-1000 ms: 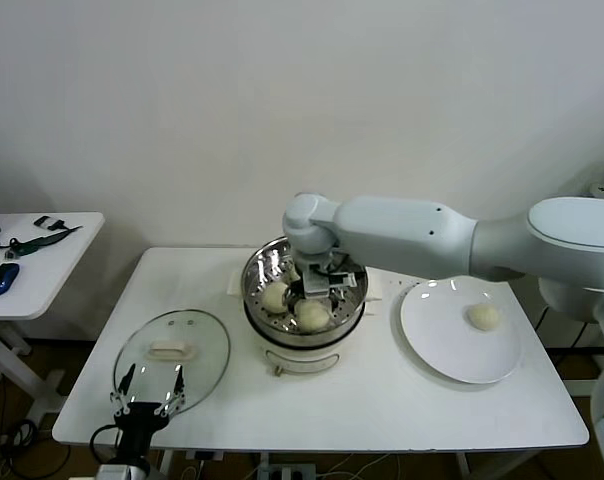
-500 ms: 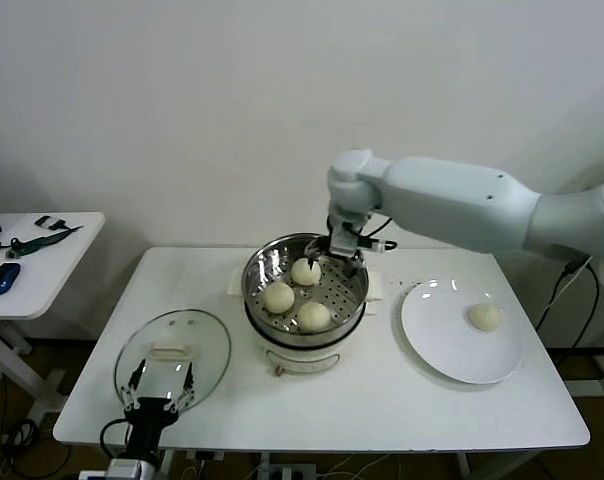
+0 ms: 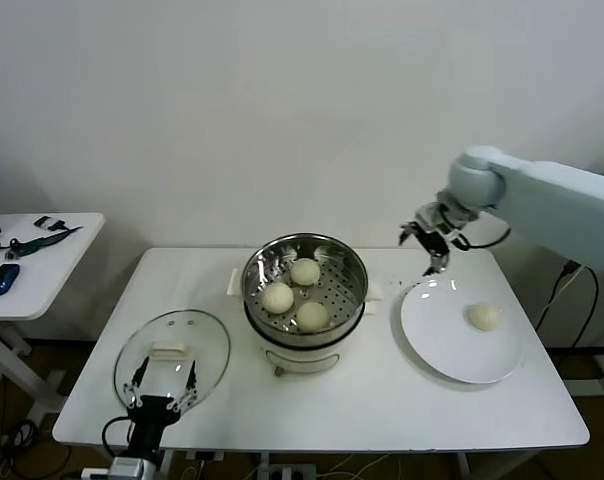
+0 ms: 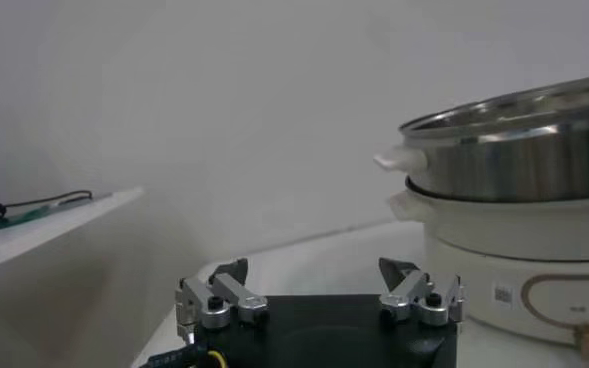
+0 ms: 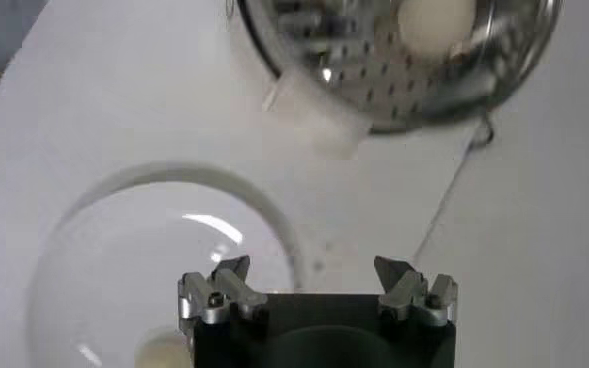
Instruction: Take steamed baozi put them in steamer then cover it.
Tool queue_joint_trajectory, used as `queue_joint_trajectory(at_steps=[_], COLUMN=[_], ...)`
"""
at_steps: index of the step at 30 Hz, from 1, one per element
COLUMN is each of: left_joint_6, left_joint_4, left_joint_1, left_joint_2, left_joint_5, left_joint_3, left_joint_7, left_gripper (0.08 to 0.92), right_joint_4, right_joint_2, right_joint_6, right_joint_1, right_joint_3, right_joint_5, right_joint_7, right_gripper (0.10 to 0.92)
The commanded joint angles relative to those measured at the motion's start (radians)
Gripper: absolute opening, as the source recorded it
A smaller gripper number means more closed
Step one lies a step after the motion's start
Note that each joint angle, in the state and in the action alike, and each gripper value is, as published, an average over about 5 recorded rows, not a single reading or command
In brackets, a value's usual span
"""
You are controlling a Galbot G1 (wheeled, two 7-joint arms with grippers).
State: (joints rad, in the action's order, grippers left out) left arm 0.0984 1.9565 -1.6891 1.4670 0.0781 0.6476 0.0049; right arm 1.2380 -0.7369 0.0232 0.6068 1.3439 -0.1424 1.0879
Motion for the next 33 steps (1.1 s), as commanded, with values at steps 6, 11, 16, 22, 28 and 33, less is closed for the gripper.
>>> queue_joint_trajectory(at_steps=[6,11,16,22,28,33], left_joint_6=[0.001,-0.005,-0.007,-0.002,0.0,0.0], left_joint_4=[0.004,0.018,0.017,0.006,0.002,0.0], left_joint_1=[-0.016,-0.017,-0.02,-0.028,-0.032,-0.032], left_joint_2=[0.001,0.009,0.01,0.012,0.013,0.013], left_joint_5=[0.006,0.009,0.009,0.01,0.009,0.01], left_joint_3=[0.008,0.022,0.035,0.042,0.052,0.053], left_joint_7=[0.0,-0.001,-0.002,-0.002,-0.002,-0.003], left_gripper=[0.823,0.823,0.823,0.823,0.823,0.823], right_joint_4=[-0.359,-0.493,-0.596,-0.716,-0.775,-0.839], right_joint_2=[0.139,0.064,-0.017,-0.114,-0.18,-0.229], right_joint_6=[-0.077,-0.133,-0.155,-0.186,-0.199,-0.228], right_joint_1=[-0.488,-0.601,-0.623,-0.63,-0.639,-0.63], right_joint_3=[-0.484,-0.647,-0.713,-0.794,-0.849,-0.907], right_joint_5=[0.248,0.363,0.419,0.502,0.567,0.634], right_joint_7=[0.081,0.082,0.077,0.076,0.076,0.072], right_gripper=[0.823,0.823,0.823,0.823,0.823,0.823])
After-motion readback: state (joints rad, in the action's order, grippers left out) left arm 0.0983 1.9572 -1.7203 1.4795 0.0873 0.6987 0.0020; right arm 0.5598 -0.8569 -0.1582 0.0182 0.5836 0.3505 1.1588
